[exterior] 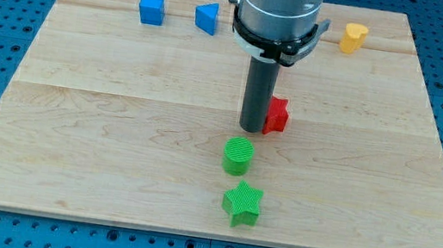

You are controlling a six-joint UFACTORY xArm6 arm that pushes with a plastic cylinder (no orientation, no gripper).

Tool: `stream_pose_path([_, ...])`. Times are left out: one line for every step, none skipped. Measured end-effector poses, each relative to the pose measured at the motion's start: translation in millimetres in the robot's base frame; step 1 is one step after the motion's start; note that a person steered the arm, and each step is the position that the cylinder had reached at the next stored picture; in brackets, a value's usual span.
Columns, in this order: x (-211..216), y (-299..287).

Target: Push the green circle slightly right

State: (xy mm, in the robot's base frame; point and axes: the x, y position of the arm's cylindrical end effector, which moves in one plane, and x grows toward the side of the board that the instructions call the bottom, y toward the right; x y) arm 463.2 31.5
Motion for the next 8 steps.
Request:
stream_pose_path([-9.2, -43.0])
stream_pose_path([-53.0, -94.7])
stream_pose_path([-83.5, -128.2])
stream_pose_path([-84.2, -132.8])
stream_pose_path([-84.1, -141.6])
stream_pose_path([-82.0, -145.7])
stream_pose_path([-69.9, -157.8])
stream_pose_path([-52.2, -189.3])
